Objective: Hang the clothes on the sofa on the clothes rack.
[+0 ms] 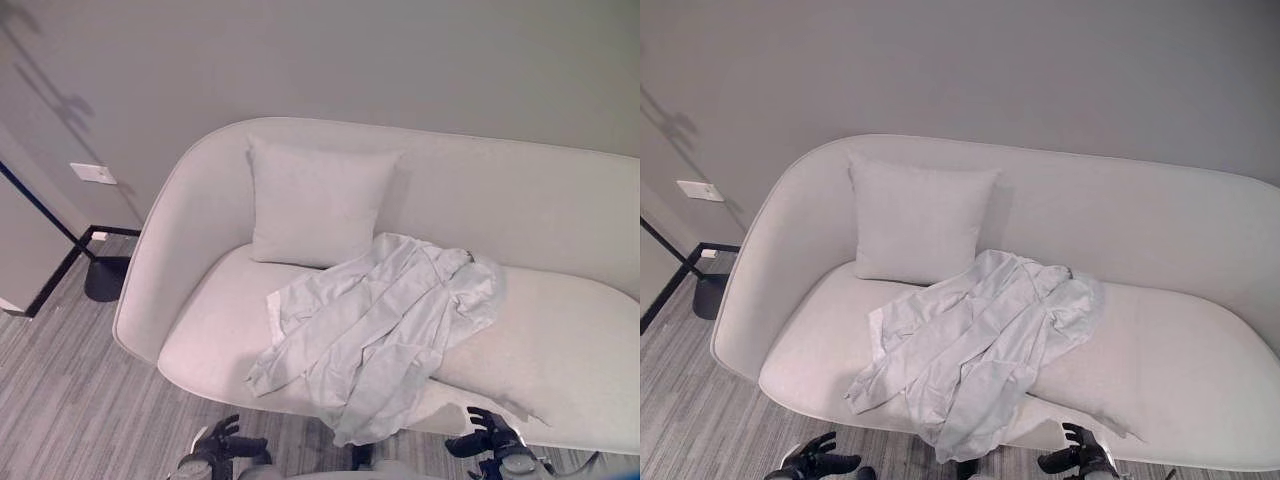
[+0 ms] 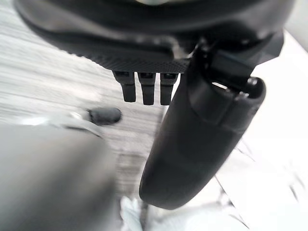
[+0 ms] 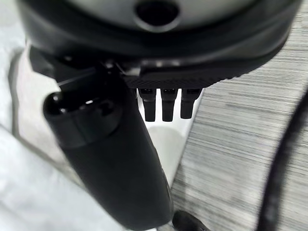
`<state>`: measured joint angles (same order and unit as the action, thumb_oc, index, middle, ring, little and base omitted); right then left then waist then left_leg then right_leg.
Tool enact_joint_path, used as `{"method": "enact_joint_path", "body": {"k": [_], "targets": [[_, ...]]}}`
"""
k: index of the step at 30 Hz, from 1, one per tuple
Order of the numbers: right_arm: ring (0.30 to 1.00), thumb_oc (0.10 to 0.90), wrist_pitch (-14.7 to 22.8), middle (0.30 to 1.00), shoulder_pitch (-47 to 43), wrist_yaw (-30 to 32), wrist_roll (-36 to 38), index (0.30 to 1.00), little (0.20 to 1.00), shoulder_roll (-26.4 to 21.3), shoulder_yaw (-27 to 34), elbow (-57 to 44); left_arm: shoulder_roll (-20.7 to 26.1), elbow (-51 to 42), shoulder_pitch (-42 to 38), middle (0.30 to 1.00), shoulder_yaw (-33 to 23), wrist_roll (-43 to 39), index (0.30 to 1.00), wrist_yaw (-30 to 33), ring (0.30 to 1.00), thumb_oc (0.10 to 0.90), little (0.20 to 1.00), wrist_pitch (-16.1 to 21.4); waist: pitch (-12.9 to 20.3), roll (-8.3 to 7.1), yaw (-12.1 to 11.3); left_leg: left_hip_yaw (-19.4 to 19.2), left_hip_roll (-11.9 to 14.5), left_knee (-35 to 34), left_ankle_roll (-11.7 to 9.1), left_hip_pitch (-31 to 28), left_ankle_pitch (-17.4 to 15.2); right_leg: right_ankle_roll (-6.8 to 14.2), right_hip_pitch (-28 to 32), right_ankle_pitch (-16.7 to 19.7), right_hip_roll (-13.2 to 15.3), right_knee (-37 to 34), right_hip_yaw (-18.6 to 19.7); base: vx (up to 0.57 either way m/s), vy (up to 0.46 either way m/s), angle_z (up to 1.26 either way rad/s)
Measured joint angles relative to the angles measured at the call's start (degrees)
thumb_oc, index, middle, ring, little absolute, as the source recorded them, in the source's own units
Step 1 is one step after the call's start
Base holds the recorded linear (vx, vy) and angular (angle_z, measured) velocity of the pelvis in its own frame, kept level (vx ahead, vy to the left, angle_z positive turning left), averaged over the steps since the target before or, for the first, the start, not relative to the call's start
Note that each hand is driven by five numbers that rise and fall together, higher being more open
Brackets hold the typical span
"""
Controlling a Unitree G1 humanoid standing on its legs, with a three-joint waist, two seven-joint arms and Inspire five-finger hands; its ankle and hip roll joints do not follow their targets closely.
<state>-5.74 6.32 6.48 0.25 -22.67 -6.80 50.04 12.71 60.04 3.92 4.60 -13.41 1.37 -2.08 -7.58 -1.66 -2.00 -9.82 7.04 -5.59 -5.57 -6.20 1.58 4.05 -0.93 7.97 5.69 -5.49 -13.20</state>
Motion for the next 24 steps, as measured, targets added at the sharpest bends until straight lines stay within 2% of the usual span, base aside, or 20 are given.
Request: {"method": "enact_joint_path", "body": {"k": [2,5,7,10,13,15,17,19,24], "targets": [[0.9,0.8,-0.1,0.9,0.9,0.0,0.0,0.9,0.9,0.1,0.0,-1.1,0.4,0.0,0.9,0.9,0.0,0.1,0.9,0.1,0.9,0.8,0.9,0.0,0.0,0.11,0.1,0.0,-0.5,0.0,0.4,-0.1,0.0,0.2,0.1,0.1,0.4,0.0,0.0,0.0,0.0,0.0],[0.9,0.8,-1.1,0.9,2.3,-0.5,-0.8,0.9,0.9,-0.3,1.4,-10.7,1.2,-4.8,2.9,0.9,-1.2,0.1,0.9,0.3,0.9,0.8,0.9,-0.7,0.3,0.41,0.5,0.1,-0.4,0.0,0.8,-0.4,0.3,0.4,0.6,0.3,0.3,0.0,0.0,0.0,0.0,0.0],[0.9,0.8,-1.8,0.9,3.5,-0.9,-1.8,0.9,0.9,-2.6,3.6,-21.7,1.2,-8.1,3.6,0.9,-1.2,0.2,0.9,0.3,0.9,0.8,0.9,-0.7,0.5,0.91,0.8,-0.1,-0.4,0.0,0.8,-0.8,0.3,0.4,0.9,0.3,0.3,0.0,0.1,0.0,0.0,0.0],[0.9,0.8,-0.5,0.9,1.5,-0.6,-1.8,0.9,0.9,-7.7,7.7,-29.1,1.0,-10.5,3.4,0.9,-1.1,0.3,0.9,0.3,0.9,0.8,0.9,-0.4,1.0,1.45,0.6,-0.4,-0.4,0.0,0.8,-1.2,0.2,0.4,1.3,0.3,0.3,0.0,0.1,0.01,0.003,0.0],[0.9,0.8,0.0,0.9,-1.6,0.8,-1.8,0.9,0.9,-10.3,9.6,-30.2,1.0,-11.7,3.5,0.9,-1.1,0.3,0.9,0.3,0.9,0.8,0.9,-0.3,1.1,1.57,0.5,-0.5,-0.4,0.0,0.8,-1.1,0.2,0.4,1.2,0.3,0.3,0.0,0.2,0.0,0.0,0.0],[0.9,0.8,0.1,0.9,-5.2,2.2,-1.8,0.9,0.9,-14.1,10.6,-30.5,1.0,-13.4,4.9,0.9,-0.3,0.3,0.9,0.1,0.9,0.8,0.9,-0.3,1.3,1.84,0.6,-0.4,-0.4,0.0,0.8,-0.6,0.2,0.5,0.7,0.3,0.3,0.0,0.2,-0.02,0.007,0.0],[0.9,0.8,0.7,0.9,-6.7,3.8,-1.8,0.9,0.9,-14.8,11.1,-30.3,1.0,-13.5,5.2,0.9,0.1,0.3,0.9,-0.2,0.9,0.8,0.9,-0.3,1.3,1.91,0.0,-0.2,-0.4,0.0,1.0,0.1,0.4,0.5,0.2,0.4,0.3,0.0,0.1,-0.06,0.02,0.02],[0.9,0.8,0.3,0.9,-15.0,4.1,-1.8,0.9,0.9,-19.9,9.5,-24.7,0.9,-15.1,5.6,0.9,3.6,0.2,0.9,-0.5,0.9,0.8,0.9,-0.3,0.4,2.64,-1.2,0.5,-1.1,0.1,1.1,2.0,1.4,1.0,-1.7,0.8,1.0,0.0,0.0,-0.11,0.011,0.09],[0.9,0.8,0.2,0.9,-23.5,5.8,-1.5,0.9,0.9,-19.3,2.2,-16.1,1.0,-15.8,4.3,0.9,4.1,-0.5,0.9,-0.1,0.9,0.8,0.9,0.0,-3.7,2.84,-3.3,2.4,-1.9,0.2,1.3,5.9,2.7,1.4,-4.4,1.3,1.3,0.1,-1.7,-0.1,0.01,0.21]]}}
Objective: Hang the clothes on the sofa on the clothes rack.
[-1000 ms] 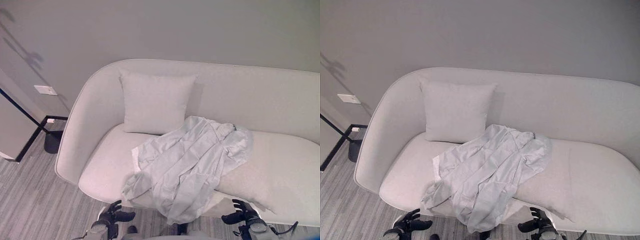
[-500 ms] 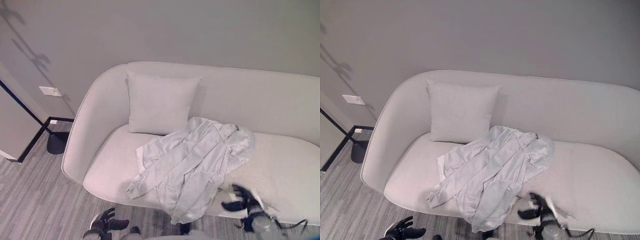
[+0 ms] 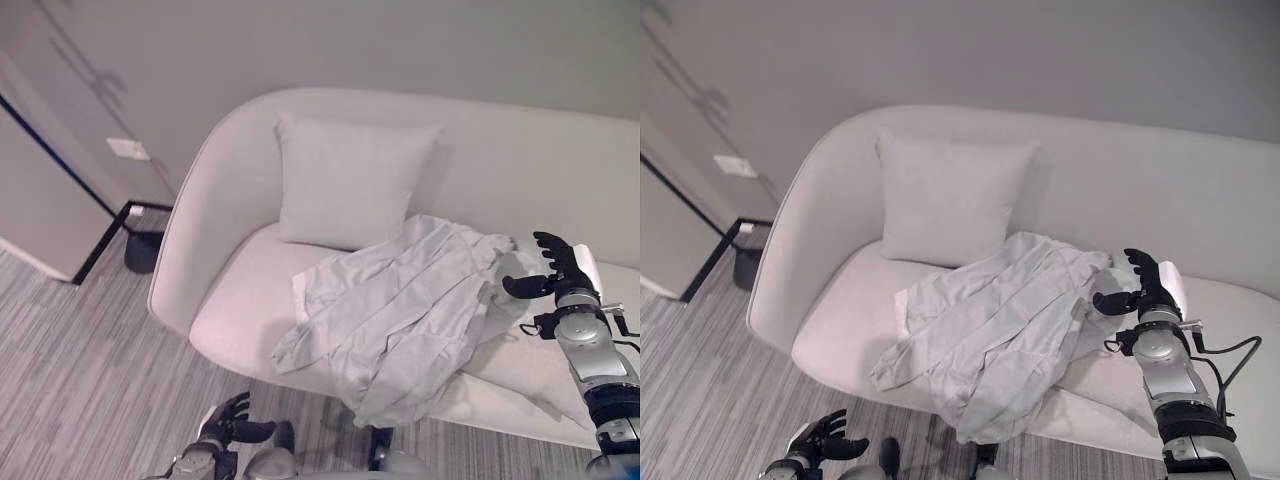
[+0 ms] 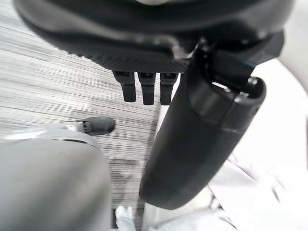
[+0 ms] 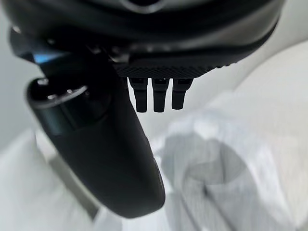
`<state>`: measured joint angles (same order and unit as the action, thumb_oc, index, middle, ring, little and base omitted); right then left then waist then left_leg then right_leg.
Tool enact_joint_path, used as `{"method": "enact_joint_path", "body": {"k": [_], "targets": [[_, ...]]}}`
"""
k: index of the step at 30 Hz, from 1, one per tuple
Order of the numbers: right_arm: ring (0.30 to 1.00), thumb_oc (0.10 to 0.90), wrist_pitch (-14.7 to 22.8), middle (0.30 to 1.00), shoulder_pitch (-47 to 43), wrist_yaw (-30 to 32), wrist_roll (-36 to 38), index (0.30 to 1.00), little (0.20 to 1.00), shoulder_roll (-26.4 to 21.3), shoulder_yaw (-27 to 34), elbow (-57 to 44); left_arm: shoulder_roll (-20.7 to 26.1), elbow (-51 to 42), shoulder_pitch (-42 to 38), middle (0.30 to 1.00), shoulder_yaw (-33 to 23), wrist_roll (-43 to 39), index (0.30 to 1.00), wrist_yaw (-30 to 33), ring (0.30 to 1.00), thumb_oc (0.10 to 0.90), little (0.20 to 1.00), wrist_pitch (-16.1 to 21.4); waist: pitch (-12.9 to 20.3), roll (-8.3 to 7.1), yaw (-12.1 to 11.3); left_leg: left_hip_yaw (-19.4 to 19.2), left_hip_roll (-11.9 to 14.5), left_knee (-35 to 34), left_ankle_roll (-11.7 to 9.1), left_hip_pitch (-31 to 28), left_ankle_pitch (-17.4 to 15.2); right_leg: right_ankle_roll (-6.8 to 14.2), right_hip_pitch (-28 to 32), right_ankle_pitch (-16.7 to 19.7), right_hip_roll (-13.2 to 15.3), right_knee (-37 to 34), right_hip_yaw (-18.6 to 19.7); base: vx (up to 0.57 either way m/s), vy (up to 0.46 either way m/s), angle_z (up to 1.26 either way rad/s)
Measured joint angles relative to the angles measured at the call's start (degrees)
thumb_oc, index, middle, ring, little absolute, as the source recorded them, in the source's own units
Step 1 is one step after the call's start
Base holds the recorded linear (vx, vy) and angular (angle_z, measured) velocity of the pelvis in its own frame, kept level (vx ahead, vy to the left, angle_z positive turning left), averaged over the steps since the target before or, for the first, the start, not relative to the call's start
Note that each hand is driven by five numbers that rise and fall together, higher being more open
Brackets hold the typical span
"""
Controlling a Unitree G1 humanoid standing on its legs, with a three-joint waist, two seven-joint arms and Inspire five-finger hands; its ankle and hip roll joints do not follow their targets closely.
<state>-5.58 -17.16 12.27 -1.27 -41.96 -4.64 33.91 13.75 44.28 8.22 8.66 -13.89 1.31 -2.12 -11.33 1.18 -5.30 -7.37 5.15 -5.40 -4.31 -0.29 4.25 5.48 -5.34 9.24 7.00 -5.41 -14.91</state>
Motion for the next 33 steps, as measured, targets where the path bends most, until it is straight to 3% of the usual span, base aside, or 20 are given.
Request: {"method": "enact_joint_path", "body": {"k": [4,9,14,16,21,23,28,33], "targets": [[0.9,0.8,-0.7,0.9,-5.9,2.0,-0.1,0.9,0.9,3.6,-2.5,4.5,0.3,0.1,-1.4,0.9,0.0,0.0,0.9,1.5,0.9,0.8,0.9,0.4,-3.6,-0.49,-1.0,0.7,-0.1,0.0,0.0,2.2,0.4,-0.1,-1.9,0.4,0.1,0.2,-0.4,-0.09,0.022,0.08],[0.9,0.8,-3.0,0.9,-7.0,4.8,-3.0,0.9,0.9,3.7,-2.6,3.9,0.3,-0.2,-3.9,0.9,0.0,-1.4,0.9,2.9,0.9,0.8,0.9,0.6,-4.8,-1.29,-1.0,1.6,-0.1,0.0,0.0,4.0,0.4,-0.1,-3.2,0.4,0.1,0.2,-1.4,-0.03,0.021,0.11],[0.9,0.8,-5.3,0.9,-3.3,7.9,-12.1,0.9,0.9,3.7,1.2,-1.4,0.3,-0.3,-5.5,0.9,-0.1,-1.4,0.9,3.8,0.9,0.8,0.9,0.7,-5.2,-1.67,-0.7,1.8,-0.2,0.0,-0.1,4.0,0.2,-0.1,-3.2,0.4,0.2,0.2,-1.4,0.01,0.016,0.0],[0.9,0.8,-6.5,0.9,1.2,9.1,-16.3,0.9,0.9,3.6,4.7,-8.8,0.3,-1.0,-5.8,0.9,-0.2,-1.3,0.9,4.4,0.9,0.8,0.9,0.8,-5.3,-1.73,0.0,1.6,-0.2,0.0,-0.1,4.0,0.1,-0.1,-3.2,0.3,0.2,0.2,-1.3,0.02,0.051,-0.02],[0.9,0.8,-6.7,0.9,6.8,10.4,-20.9,0.9,0.9,3.9,7.6,-16.5,0.2,-1.3,-5.7,0.9,-0.3,-1.2,0.9,4.7,0.9,0.8,0.9,0.7,-5.7,-2.29,1.8,1.1,-0.3,0.0,-0.1,3.8,0.0,0.0,-3.3,0.2,0.2,0.2,-0.8,0.01,0.017,-0.05],[0.9,0.8,-6.7,0.9,12.0,10.7,-21.0,0.9,0.9,7.6,10.1,-23.2,-0.4,-1.8,-5.6,0.9,-0.5,-1.2,0.9,4.8,0.9,0.8,0.9,0.6,-5.9,-2.48,2.4,1.1,-0.2,0.0,-0.1,3.8,0.0,-0.1,-3.4,0.3,0.1,0.2,-0.7,0.0,0.017,-0.04],[0.9,0.8,-6.6,0.9,14.4,10.6,-14.0,0.9,0.9,18.5,7.7,-22.9,-0.9,-2.2,-5.7,0.9,-0.1,-1.2,0.9,5.5,0.9,0.8,0.9,0.4,-5.9,-2.61,4.1,0.4,-0.2,0.0,-0.1,3.8,0.0,-0.1,-3.7,0.4,0.0,0.2,0.0,-0.02,0.027,-0.07],[0.9,0.8,-6.4,0.9,14.1,10.5,-4.5,0.9,0.9,21.9,1.6,-19.9,-1.0,-2.3,-5.9,0.9,0.0,-1.2,0.9,6.1,0.9,0.8,0.9,0.4,-5.9,-2.62,3.8,0.0,-0.2,0.0,-0.1,3.7,0.0,-0.1,-3.7,0.3,0.1,0.2,0.2,-0.01,0.008,-0.02]]}}
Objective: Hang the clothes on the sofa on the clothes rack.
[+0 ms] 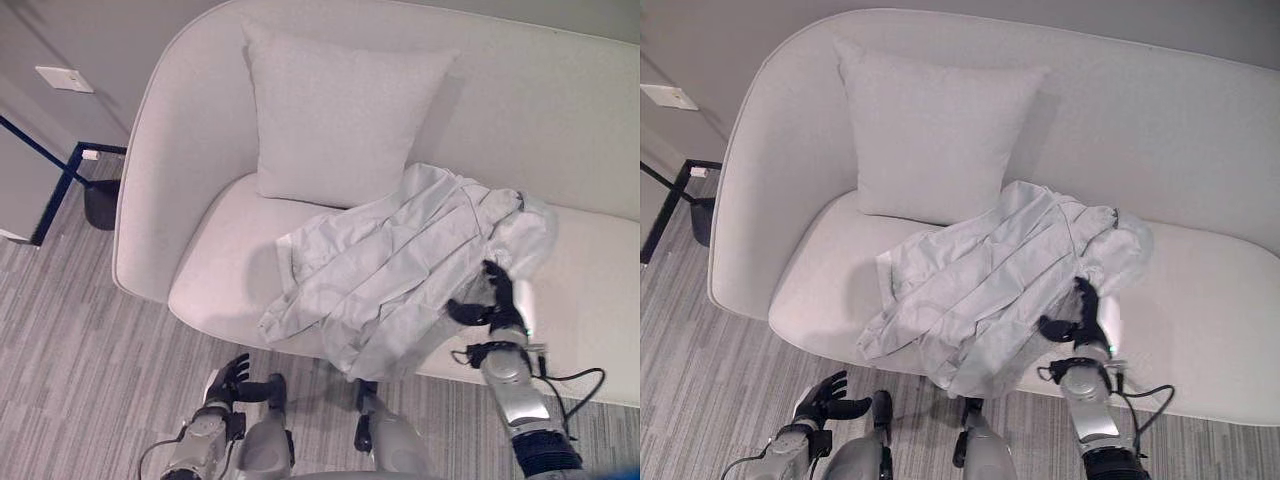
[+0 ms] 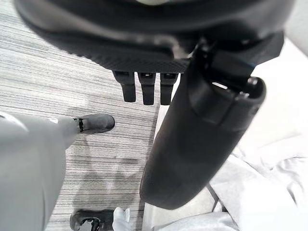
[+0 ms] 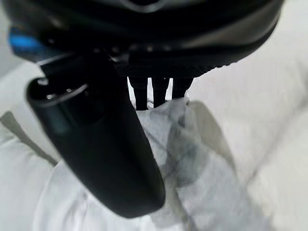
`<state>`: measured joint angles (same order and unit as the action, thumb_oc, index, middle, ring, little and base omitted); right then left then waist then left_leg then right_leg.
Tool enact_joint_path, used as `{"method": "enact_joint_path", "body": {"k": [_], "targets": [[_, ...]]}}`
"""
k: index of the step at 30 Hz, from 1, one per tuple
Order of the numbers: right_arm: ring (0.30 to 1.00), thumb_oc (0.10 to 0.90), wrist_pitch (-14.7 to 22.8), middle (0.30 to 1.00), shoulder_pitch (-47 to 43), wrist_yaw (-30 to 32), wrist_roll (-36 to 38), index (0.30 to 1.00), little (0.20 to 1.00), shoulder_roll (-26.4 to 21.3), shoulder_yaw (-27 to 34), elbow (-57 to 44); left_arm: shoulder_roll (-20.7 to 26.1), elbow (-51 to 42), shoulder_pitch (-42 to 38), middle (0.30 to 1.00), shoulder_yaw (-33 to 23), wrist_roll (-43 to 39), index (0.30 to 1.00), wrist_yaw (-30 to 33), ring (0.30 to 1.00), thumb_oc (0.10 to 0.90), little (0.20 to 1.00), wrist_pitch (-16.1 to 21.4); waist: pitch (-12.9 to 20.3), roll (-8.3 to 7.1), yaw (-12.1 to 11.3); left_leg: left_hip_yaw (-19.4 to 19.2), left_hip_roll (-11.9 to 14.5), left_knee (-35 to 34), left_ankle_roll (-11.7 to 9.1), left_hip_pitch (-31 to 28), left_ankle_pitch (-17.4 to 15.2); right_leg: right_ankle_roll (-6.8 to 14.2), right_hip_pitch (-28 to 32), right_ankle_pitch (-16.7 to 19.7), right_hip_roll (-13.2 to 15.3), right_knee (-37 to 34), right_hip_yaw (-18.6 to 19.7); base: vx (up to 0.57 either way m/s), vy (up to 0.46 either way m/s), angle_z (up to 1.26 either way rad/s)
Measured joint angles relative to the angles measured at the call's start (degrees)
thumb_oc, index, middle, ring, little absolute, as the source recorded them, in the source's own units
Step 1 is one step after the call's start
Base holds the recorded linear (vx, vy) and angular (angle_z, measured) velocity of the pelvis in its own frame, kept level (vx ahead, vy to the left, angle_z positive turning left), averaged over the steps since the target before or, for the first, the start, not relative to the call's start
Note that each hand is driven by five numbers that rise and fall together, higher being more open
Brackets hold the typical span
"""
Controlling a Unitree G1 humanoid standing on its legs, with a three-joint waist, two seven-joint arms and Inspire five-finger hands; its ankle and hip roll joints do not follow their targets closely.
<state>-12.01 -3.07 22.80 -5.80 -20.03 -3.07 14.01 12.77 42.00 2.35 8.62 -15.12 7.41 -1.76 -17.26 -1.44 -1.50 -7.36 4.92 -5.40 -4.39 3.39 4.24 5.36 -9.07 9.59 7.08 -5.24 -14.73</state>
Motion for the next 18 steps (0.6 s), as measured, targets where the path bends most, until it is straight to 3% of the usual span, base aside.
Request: {"method": "enact_joint_path", "body": {"k": [10,14,15,16,17,18], "targets": [[0.9,0.8,-0.6,0.9,-3.7,1.9,-1.1,0.9,0.9,-0.6,0.1,4.3,0.1,0.0,0.3,0.9,0.0,-0.1,0.9,2.0,0.9,0.8,0.9,0.0,-0.1,-0.02,-1.4,0.0,0.0,0.0,0.0,0.5,0.0,0.0,-0.5,0.0,0.1,0.0,-0.1,-0.01,0.014,0.0],[0.9,0.8,-2.0,0.9,-4.9,3.1,-5.4,0.9,0.9,-1.7,0.3,6.0,0.1,0.0,0.2,0.9,0.0,-0.2,0.9,2.4,0.9,0.8,0.9,0.1,-0.3,0.2,-1.4,0.4,-0.1,0.0,0.0,1.6,0.1,0.0,-1.4,0.0,0.2,0.0,-0.3,-0.02,0.014,0.05],[0.691,0.66,-2.4,0.691,-4.9,3.1,-7.4,0.691,0.691,-2.2,0.3,6.0,0.1,0.0,0.2,0.9,0.0,-0.2,0.9,2.7,0.9,0.8,0.9,0.1,-0.3,0.22,-1.5,0.5,-0.1,0.0,0.0,2.1,0.2,0.0,-1.9,0.0,0.2,0.0,-0.4,-0.02,0.009,0.04],[0.378,0.452,-2.5,0.378,-4.9,3.1,-8.2,0.378,0.378,-2.6,0.3,6.0,0.1,0.0,0.1,0.9,0.0,-0.2,0.9,2.8,0.9,0.8,0.9,0.1,-0.6,0.22,-1.5,0.6,-0.1,0.0,0.1,2.2,0.2,0.0,-1.9,0.1,0.2,0.0,-0.4,-0.01,0.01,0.04],[0.3,0.4,-2.6,0.3,-5.0,3.1,-9.8,0.3,0.3,-3.0,0.3,6.0,0.1,0.0,0.0,0.9,0.0,-0.2,0.9,2.8,0.9,0.8,0.9,0.2,-1.1,0.22,-1.4,0.7,-0.1,0.0,0.1,2.1,0.2,0.0,-1.9,0.1,0.2,0.0,-0.5,0.0,0.0,0.0],[0.3,0.4,-2.7,0.3,-5.1,3.1,-11.0,0.3,0.3,-3.3,0.3,6.0,0.1,0.0,-0.2,0.9,0.0,-0.2,0.9,2.9,0.9,0.8,0.9,0.2,-1.5,0.21,-1.4,0.7,-0.1,0.0,0.1,2.2,0.2,0.0,-1.9,0.1,0.2,0.0,-0.5,0.0,0.0,0.0]]}}
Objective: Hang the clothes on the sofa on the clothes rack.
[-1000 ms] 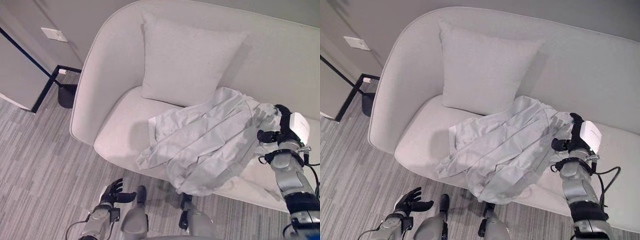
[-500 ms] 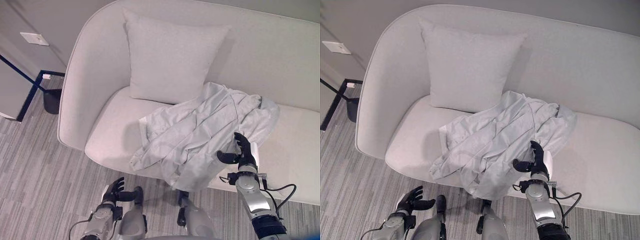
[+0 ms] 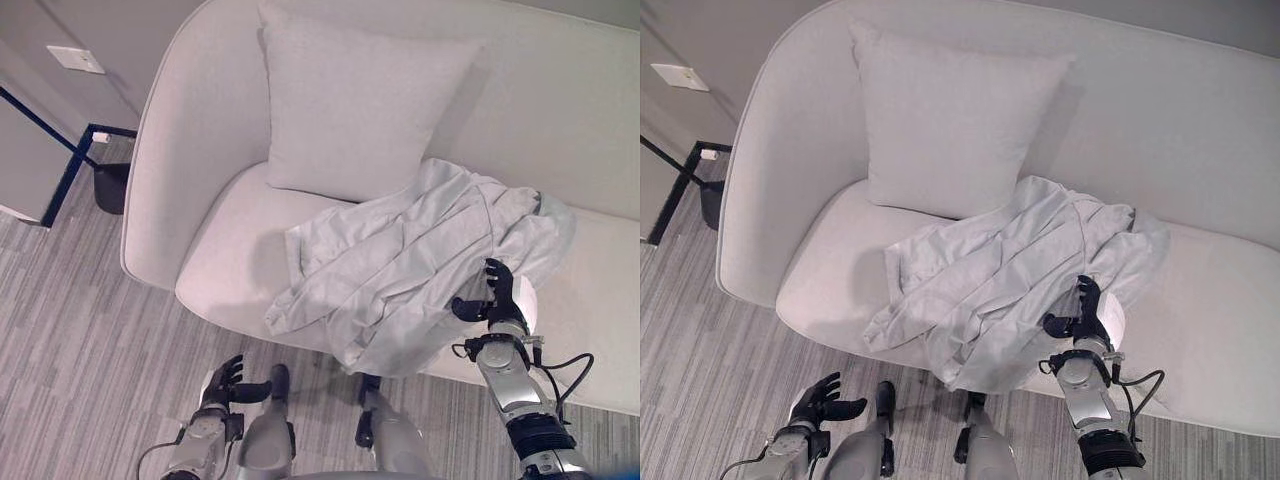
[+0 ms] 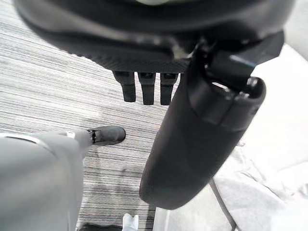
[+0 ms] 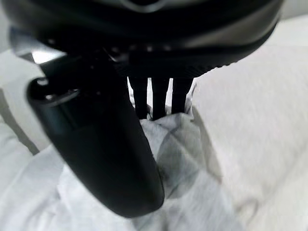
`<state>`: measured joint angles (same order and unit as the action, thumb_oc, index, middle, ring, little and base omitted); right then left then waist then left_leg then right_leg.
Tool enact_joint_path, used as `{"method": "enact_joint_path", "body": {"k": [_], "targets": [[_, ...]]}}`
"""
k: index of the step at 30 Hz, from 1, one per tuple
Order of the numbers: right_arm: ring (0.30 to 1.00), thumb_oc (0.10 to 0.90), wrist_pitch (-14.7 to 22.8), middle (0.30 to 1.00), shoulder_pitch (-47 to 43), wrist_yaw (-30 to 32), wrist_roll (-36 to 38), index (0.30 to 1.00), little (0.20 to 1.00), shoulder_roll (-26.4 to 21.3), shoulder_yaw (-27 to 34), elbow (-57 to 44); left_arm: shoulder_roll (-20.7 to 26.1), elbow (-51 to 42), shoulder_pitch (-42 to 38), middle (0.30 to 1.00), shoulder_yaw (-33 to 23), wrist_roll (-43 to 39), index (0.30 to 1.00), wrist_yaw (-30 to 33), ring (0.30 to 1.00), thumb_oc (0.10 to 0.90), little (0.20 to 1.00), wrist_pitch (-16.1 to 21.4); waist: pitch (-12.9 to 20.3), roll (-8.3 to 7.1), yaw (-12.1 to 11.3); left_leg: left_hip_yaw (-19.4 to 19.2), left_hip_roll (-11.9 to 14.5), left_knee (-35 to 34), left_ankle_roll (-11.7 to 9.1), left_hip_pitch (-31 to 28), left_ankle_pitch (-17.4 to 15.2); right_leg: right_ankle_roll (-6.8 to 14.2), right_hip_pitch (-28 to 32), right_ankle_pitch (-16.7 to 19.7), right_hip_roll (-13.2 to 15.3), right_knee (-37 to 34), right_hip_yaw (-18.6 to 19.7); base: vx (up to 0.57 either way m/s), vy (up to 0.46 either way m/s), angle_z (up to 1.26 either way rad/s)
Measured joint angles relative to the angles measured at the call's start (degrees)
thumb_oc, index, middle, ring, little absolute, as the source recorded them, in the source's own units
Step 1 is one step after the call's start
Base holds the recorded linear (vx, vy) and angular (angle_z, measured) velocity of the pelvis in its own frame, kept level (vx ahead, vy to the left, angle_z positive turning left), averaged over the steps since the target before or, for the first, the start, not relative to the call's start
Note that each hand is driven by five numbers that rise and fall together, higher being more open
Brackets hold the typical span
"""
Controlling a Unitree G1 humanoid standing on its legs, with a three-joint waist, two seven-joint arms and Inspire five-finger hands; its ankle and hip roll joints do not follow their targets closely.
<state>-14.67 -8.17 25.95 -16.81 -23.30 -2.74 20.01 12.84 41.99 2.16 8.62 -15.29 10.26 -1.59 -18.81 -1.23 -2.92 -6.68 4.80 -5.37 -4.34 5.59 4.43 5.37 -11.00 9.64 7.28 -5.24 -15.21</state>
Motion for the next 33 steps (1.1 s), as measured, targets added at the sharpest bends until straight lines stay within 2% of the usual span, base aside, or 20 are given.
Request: {"method": "enact_joint_path", "body": {"k": [4,10,15,16,18,20,23,26,28,31,33], "targets": [[0.3,0.4,-0.1,0.3,-0.3,1.1,-1.0,0.3,0.3,-0.1,0.9,0.0,0.0,0.1,-1.4,0.9,0.0,0.0,0.9,0.2,0.9,0.8,0.9,0.0,-1.3,-0.04,0.0,0.1,0.0,0.0,0.0,0.2,0.0,0.0,-0.1,0.0,0.0,0.0,-0.2,0.0,0.0,0.0],[0.3,0.4,-0.3,0.3,0.6,1.5,-0.8,0.3,0.3,-1.7,4.1,-0.1,0.1,-1.3,-2.1,0.9,-0.2,0.0,0.9,0.7,0.9,0.8,0.9,0.1,-1.3,-0.06,0.2,0.0,0.0,0.0,-0.1,-0.1,-0.1,0.0,0.1,0.0,0.0,0.0,0.0,0.0,0.0,0.0],[0.3,0.4,0.2,0.3,4.9,1.4,1.8,0.3,0.3,-1.7,9.0,-8.2,2.1,-10.3,-1.4,0.9,-0.7,0.0,0.9,0.7,0.9,0.8,0.9,-0.5,-1.3,-0.1,0.7,-0.9,0.1,0.0,-0.1,-1.0,-0.2,0.0,0.6,0.0,-0.2,0.0,0.7,0.02,-0.018,-0.08],[0.3,0.4,0.6,0.3,6.6,1.0,3.8,0.3,0.3,-1.7,10.9,-13.0,3.8,-15.5,-1.5,0.9,-1.7,0.0,0.9,0.6,0.9,0.8,0.9,-0.7,-1.3,-0.1,1.7,-1.1,0.2,0.0,-0.1,-1.2,-0.2,0.1,0.6,0.0,-0.3,0.0,1.0,0.04,-0.015,-0.21],[0.3,0.4,1.7,0.3,7.2,0.0,4.4,0.3,0.3,-2.2,13.4,-15.5,5.0,-19.5,-2.7,0.9,-4.0,-0.1,0.9,0.3,0.9,0.8,0.9,-1.0,-1.2,-0.08,2.7,-2.3,0.3,0.0,-0.1,-2.7,-0.5,0.1,1.4,0.1,-0.4,0.0,2.1,0.1,-0.003,-0.26],[0.3,0.4,1.9,0.3,7.2,-3.9,6.4,0.3,0.3,-9.7,13.5,-17.6,7.1,-25.9,-2.7,0.9,-6.2,0.0,0.9,-1.0,0.9,0.8,0.9,-2.2,-1.1,0.01,3.3,-3.8,0.2,0.0,0.2,-4.1,-1.0,0.3,1.9,0.2,-0.4,0.0,3.7,0.07,0.0,-0.32],[0.3,0.4,4.7,0.3,6.5,-6.0,6.4,0.3,0.3,-23.8,16.4,-17.4,10.7,-28.2,-9.2,0.9,-6.8,0.1,0.9,-1.7,0.9,0.8,0.9,0.2,-0.2,1.05,4.5,-4.1,0.1,0.0,0.4,-5.3,-1.3,0.5,3.0,0.4,-0.2,0.0,4.1,0.05,-0.011,-0.1],[0.3,0.4,7.3,0.3,7.9,-9.7,6.4,0.3,0.3,-29.7,19.0,-17.4,12.8,-28.3,-14.0,0.9,-6.5,0.1,0.9,-2.1,0.9,0.8,0.9,0.2,1.1,0.56,5.6,-4.8,0.1,0.0,0.1,-5.9,-1.5,0.4,3.0,0.4,-0.8,0.0,4.9,0.05,-0.015,-0.12],[0.3,0.4,8.5,0.3,10.1,-12.2,6.4,0.3,0.3,-30.1,20.8,-17.8,14.2,-28.3,-15.4,0.9,-6.0,0.2,0.9,-2.4,0.9,0.8,0.9,0.3,1.9,-0.18,6.3,-5.4,0.2,0.0,0.1,-6.0,-1.7,0.4,2.9,0.4,-0.9,0.0,5.3,0.02,-0.007,-0.18],[0.3,0.4,8.2,0.3,13.2,-14.3,6.4,0.3,0.3,-29.4,21.5,-17.6,15.6,-28.2,-16.0,0.9,-4.5,0.5,0.9,-2.4,0.9,0.8,0.9,0.2,2.9,-0.9,7.5,-6.5,0.1,0.0,0.2,-5.9,-2.0,0.4,2.1,0.5,-1.0,0.0,6.3,0.0,-0.011,-0.2],[0.3,0.4,8.1,0.3,16.3,-15.9,6.5,0.3,0.3,-26.6,21.8,-17.7,16.8,-28.1,-16.4,0.9,-3.3,1.9,0.9,-2.9,0.9,0.8,0.9,0.0,3.5,-1.68,9.4,-7.4,0.0,0.0,0.2,-6.0,-2.2,0.4,1.6,0.6,-1.2,0.0,7.4,-0.02,-0.01,-0.24]]}}
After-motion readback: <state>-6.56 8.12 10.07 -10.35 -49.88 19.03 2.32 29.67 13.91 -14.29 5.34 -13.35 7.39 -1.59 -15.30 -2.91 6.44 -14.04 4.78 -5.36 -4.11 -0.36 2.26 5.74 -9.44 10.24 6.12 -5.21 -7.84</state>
